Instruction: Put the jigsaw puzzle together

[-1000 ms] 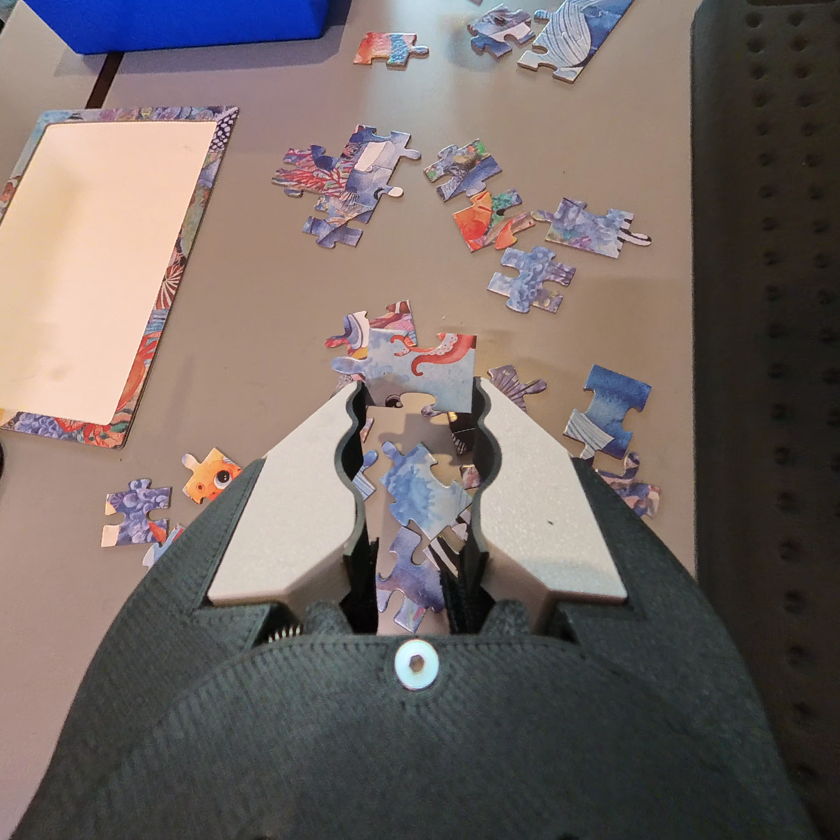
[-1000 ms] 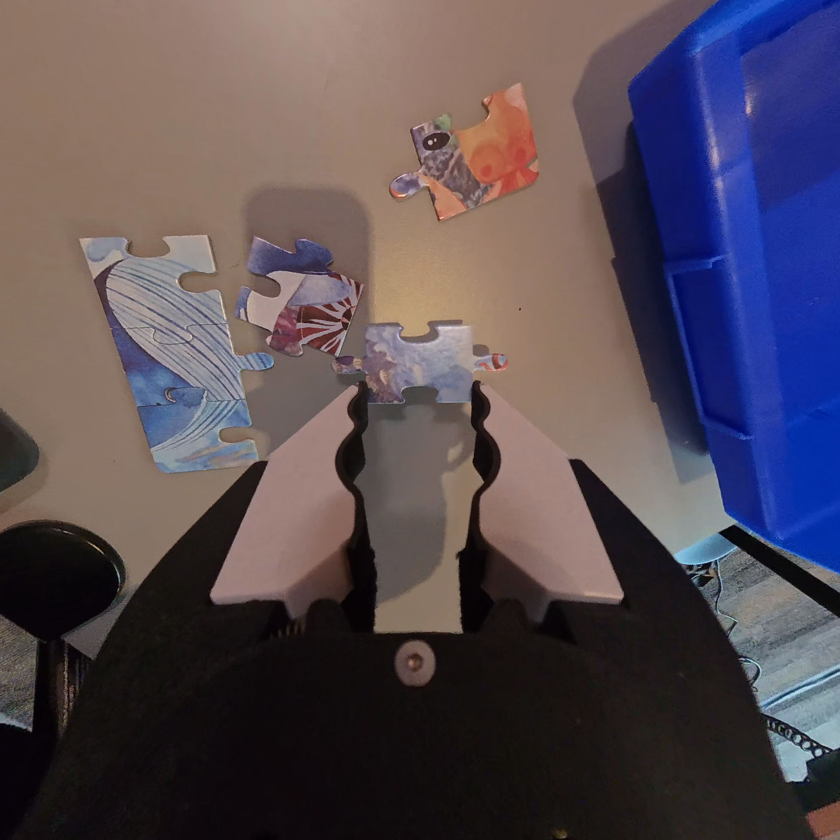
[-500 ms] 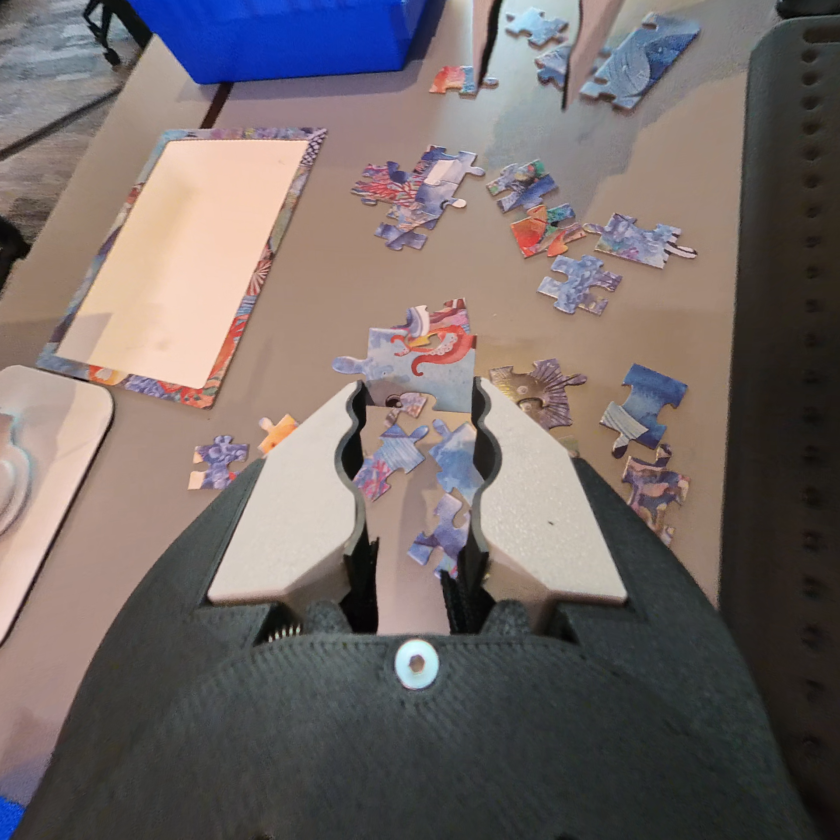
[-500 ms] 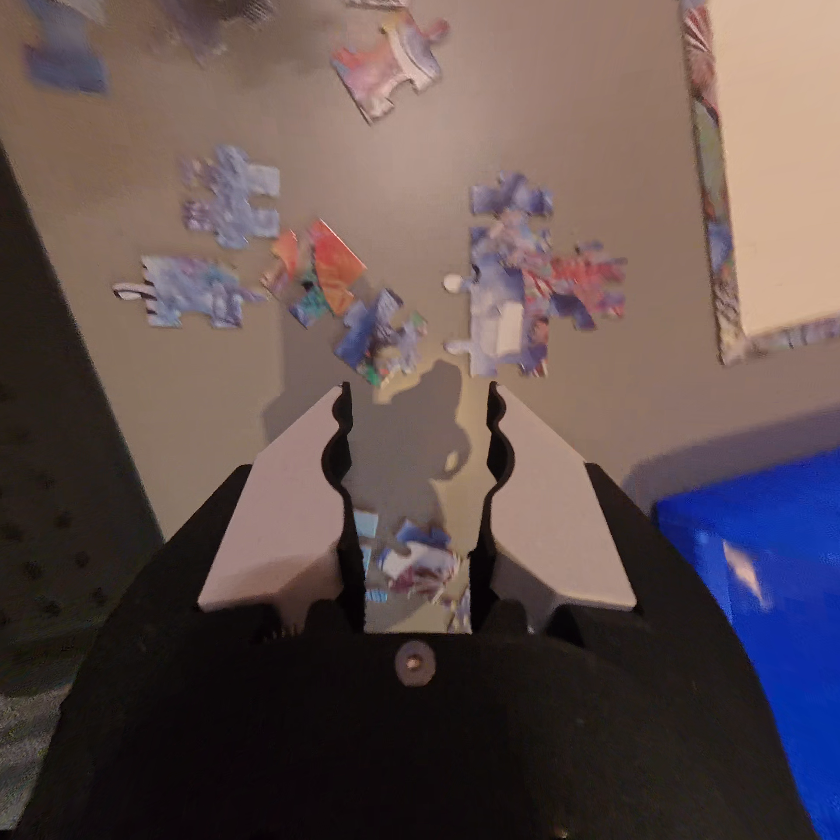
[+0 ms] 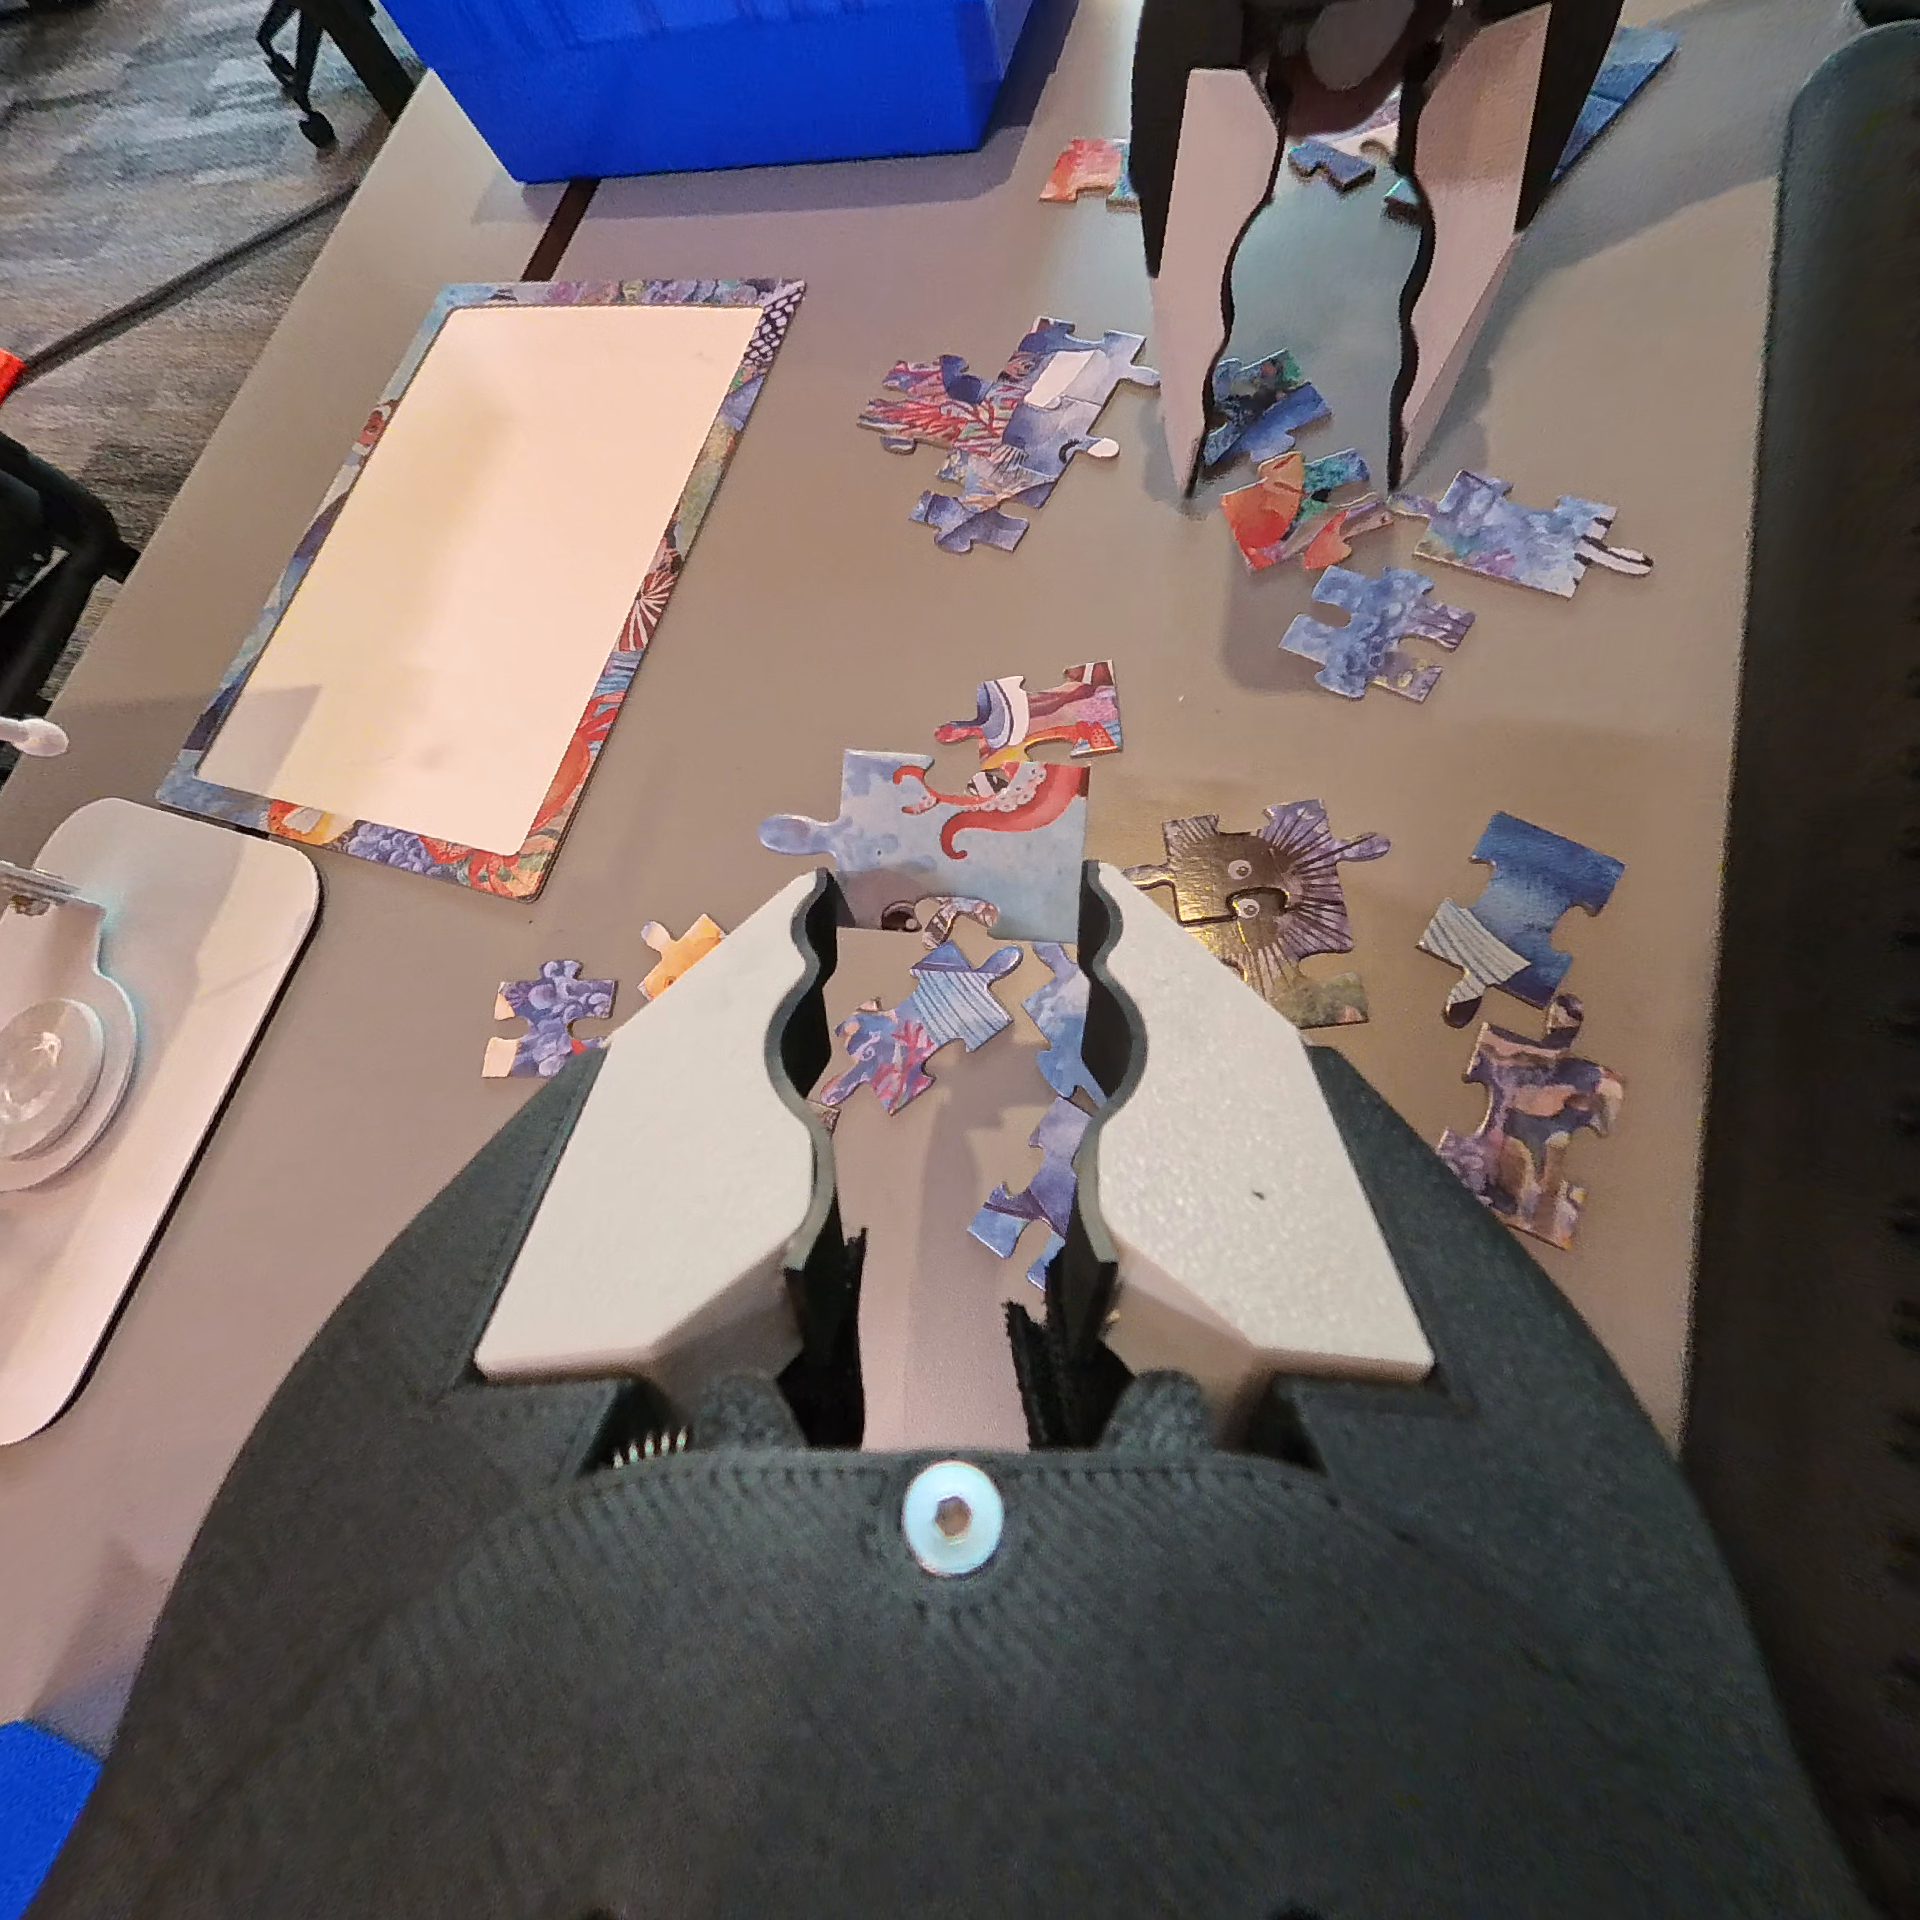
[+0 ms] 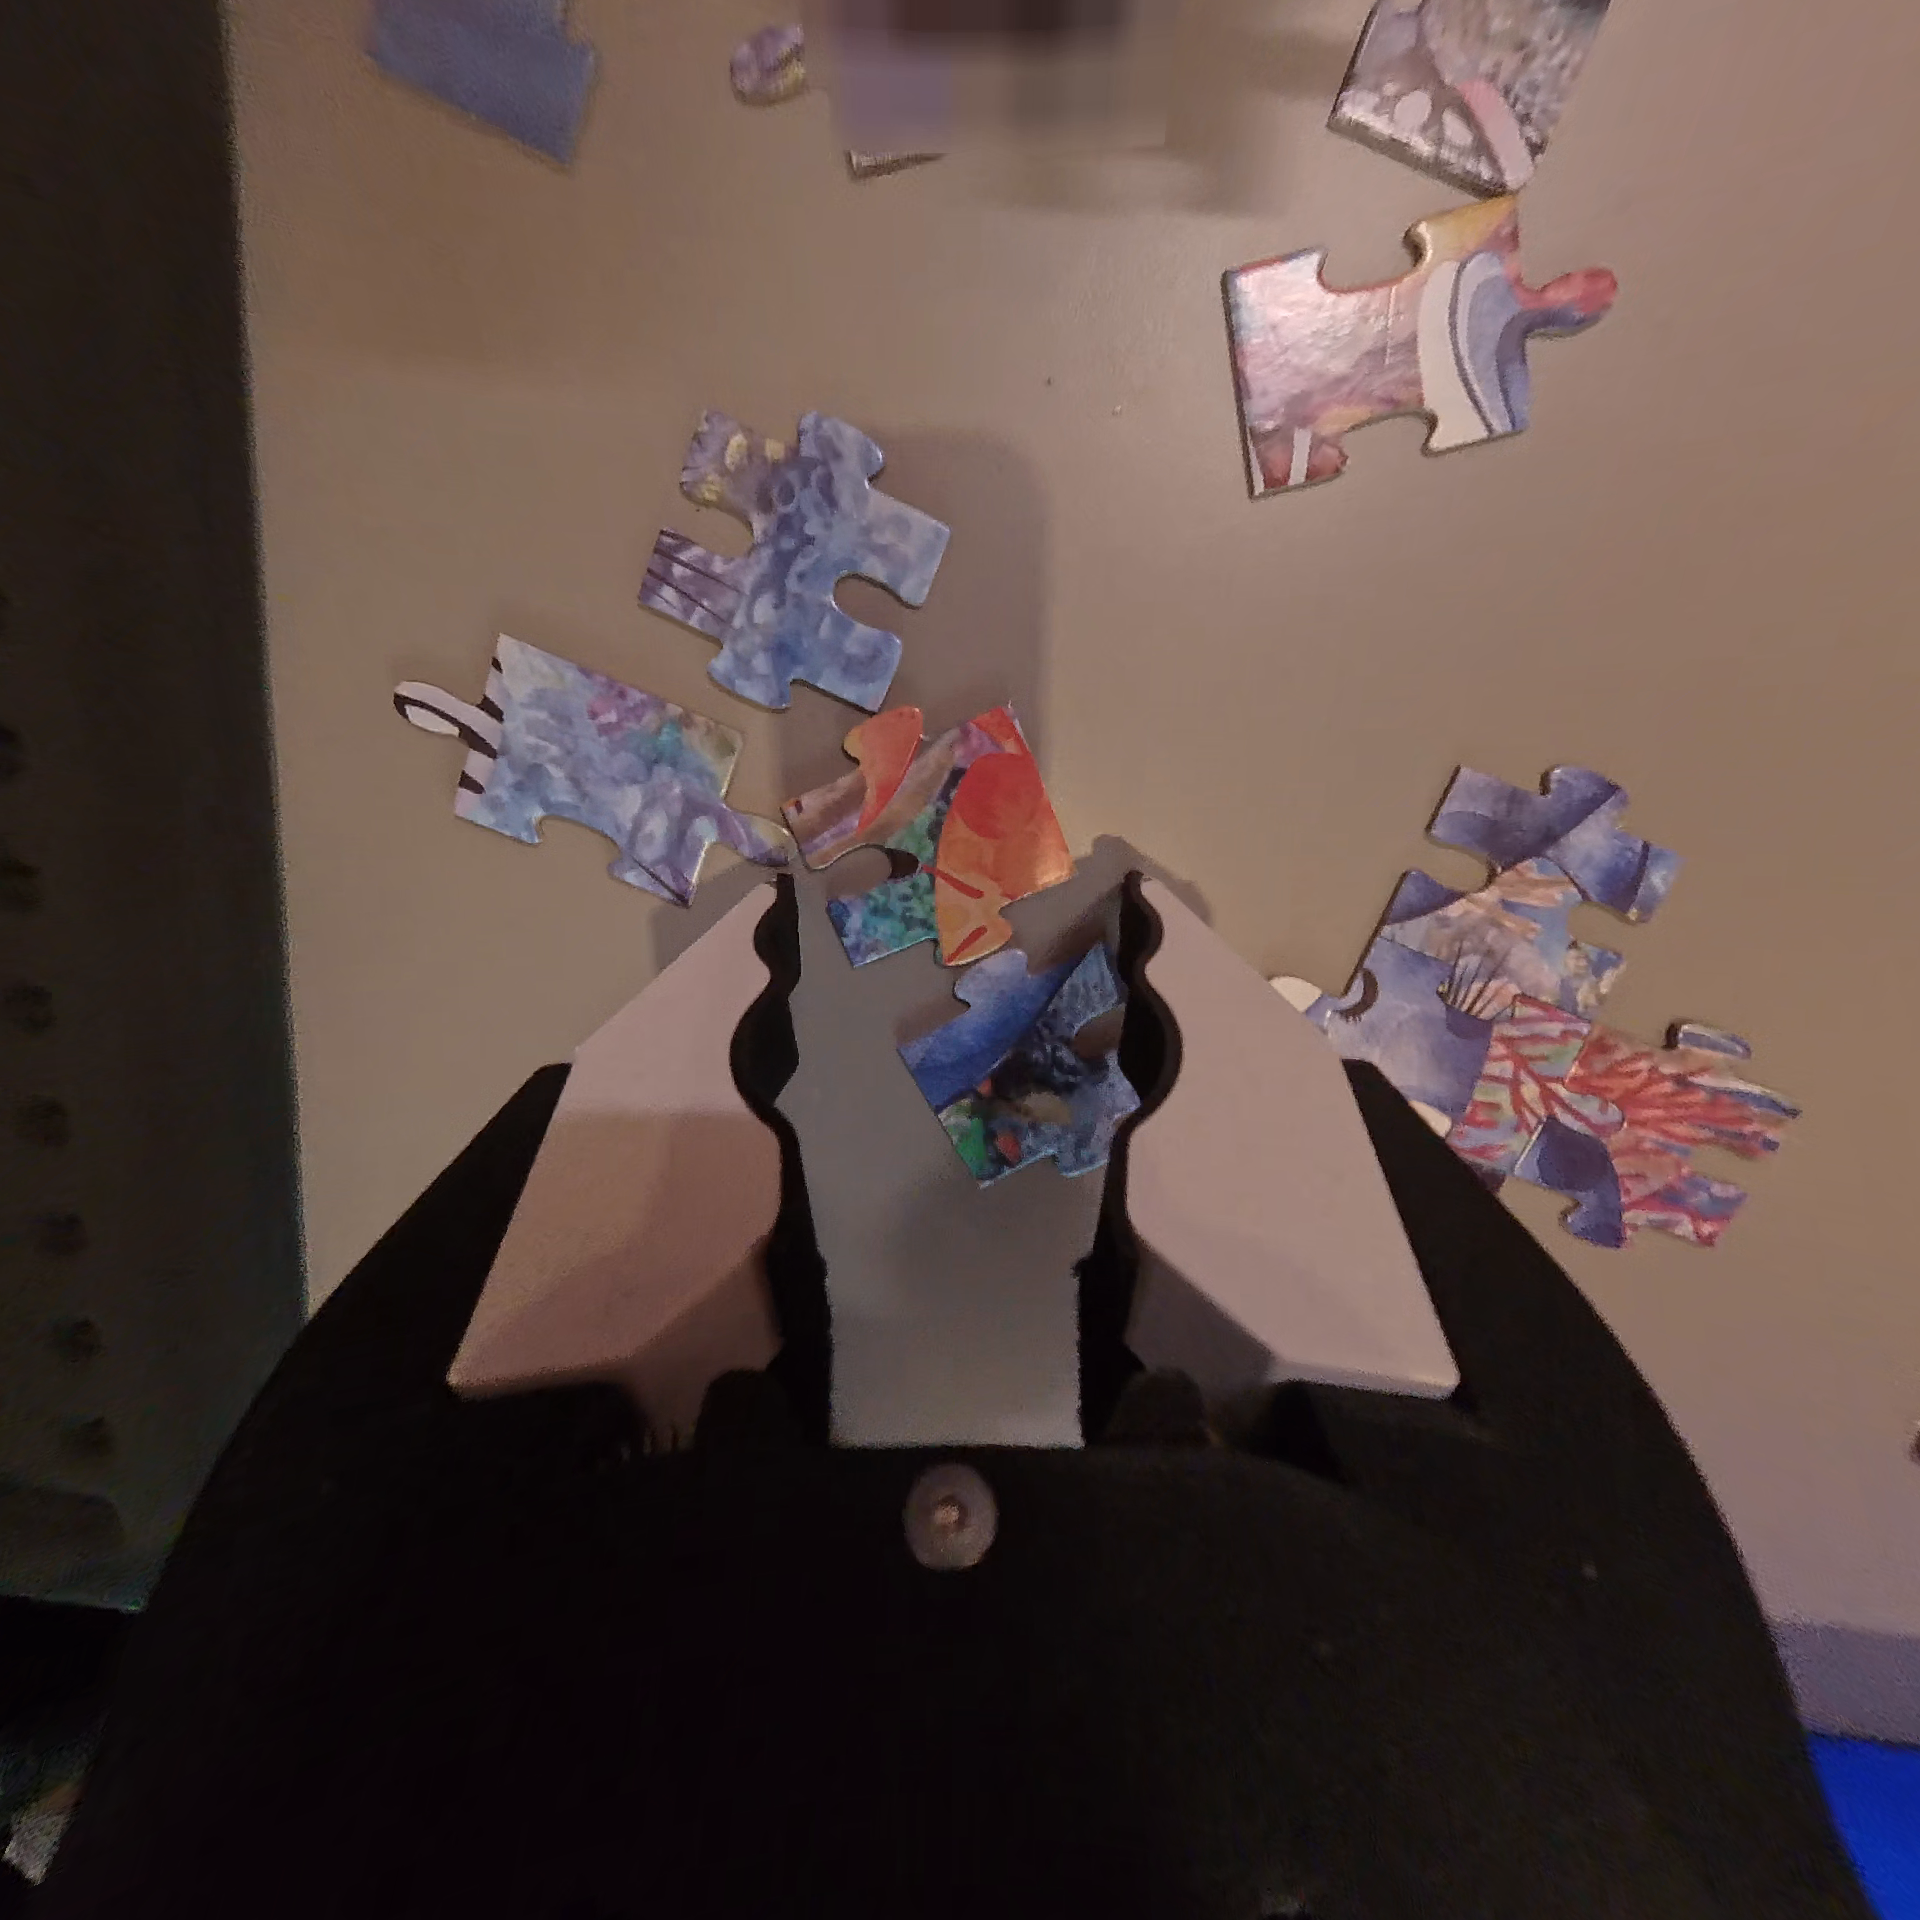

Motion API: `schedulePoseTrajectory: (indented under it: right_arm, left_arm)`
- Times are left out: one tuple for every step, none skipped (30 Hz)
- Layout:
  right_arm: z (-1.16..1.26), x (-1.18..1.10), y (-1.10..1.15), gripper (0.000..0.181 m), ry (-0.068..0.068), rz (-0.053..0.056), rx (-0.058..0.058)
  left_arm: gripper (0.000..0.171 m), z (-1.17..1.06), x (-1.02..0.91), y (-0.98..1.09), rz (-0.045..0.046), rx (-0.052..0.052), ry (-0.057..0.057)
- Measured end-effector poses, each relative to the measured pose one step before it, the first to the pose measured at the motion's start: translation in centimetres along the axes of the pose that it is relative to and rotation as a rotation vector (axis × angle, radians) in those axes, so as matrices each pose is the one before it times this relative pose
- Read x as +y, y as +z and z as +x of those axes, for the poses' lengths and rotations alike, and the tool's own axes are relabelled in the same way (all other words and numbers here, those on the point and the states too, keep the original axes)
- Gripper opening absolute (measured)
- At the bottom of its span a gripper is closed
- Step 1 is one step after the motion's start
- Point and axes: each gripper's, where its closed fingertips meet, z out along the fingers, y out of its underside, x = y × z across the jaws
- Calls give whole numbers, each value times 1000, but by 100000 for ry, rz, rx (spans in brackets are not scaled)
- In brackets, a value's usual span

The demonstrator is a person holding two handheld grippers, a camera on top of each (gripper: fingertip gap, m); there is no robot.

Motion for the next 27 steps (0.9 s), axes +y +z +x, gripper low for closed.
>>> schedulePoseTrajectory:
  right_arm:
    - [78,-157,55,59,-239,1077,228]
    - [-4,-75,59,58,-155,532,-251]
    - [-49,-57,29,57,-466,395,-372]
    - [-35,-118,24,56,-434,544,-195]
    - [-3,-167,57,53,2,678,-56]
    - [-12,-167,46,50,-227,646,-161]
    - [20,-168,58,47,-25,702,-119]
    - [59,-110,41,46,526,540,22]
    - [33,-45,10,46,322,50,94]
    - [37,-28,24,46,-49,-35,363]
    - [89,-30,13,46,776,53,368]
    - [170,8,-18,46,1386,41,490]
    - [235,40,-21,45,1018,91,707]
    - [271,3,-14,45,955,438,790]
    - [327,-7,-9,45,1295,504,776]
    - [387,-8,-32,45,1195,288,1008]
    - [418,-57,-63,44,568,200,1201]
    - [371,-173,-126,30,108,545,984]
    - [317,-306,-146,30,370,1103,572]
    - [124,-385,-152,30,14,1396,-415]
    - [98,-338,-107,30,-202,991,-331]
    - [161,-96,-70,30,-467,-646,296]
    - [201,-57,-57,30,-534,-820,686]
    - [111,-198,-51,30,94,60,-87]
    - [59,-311,-40,30,270,601,-375]
    - [122,-287,-29,31,121,370,300]
    - [145,-315,-2,33,-74,226,595]
  left_arm:
    - [46,-19,1,6,-6,-56,-109]
    - [46,-83,8,-49,-122,-393,-88]
    - [46,-115,-25,-91,87,-570,-109]
    - [46,-81,-81,-117,415,-356,-283]
    - [46,-75,-96,-123,512,-282,-281]
    - [46,-58,-79,-90,356,-285,-167]
    - [46,-30,-42,-61,112,-265,4]
    - [46,-9,-37,-31,48,-197,12]
    - [46,10,-27,-10,33,-39,22]
    - [46,2,20,1,-186,-126,92]
    - [46,-27,2,-11,-118,-205,113]
    - [46,-27,4,-33,8,-119,-27]
    - [46,-62,-7,-52,120,-185,-96]
    - [46,-85,-13,-81,192,-276,-130]
    - [46,-92,-3,-93,166,-355,-94]
    - [46,-91,-1,-98,197,-335,-104]
    - [46,-79,-12,-85,230,-223,-164]
    - [46,-72,-16,-61,168,-228,-124]
    - [46,-58,20,-46,25,-177,-81]
    - [46,-29,33,6,-34,-34,-63]
    - [46,-28,77,25,-227,35,-64]
    - [46,-40,108,46,-381,-113,-11]
    - [46,-52,80,37,-244,-141,-7]
    - [46,-46,52,18,-117,5,-110]
    - [46,-47,50,2,-156,-70,-12]
    - [46,-95,59,-30,-235,-295,77]
    - [46,-104,37,-71,-52,-397,6]
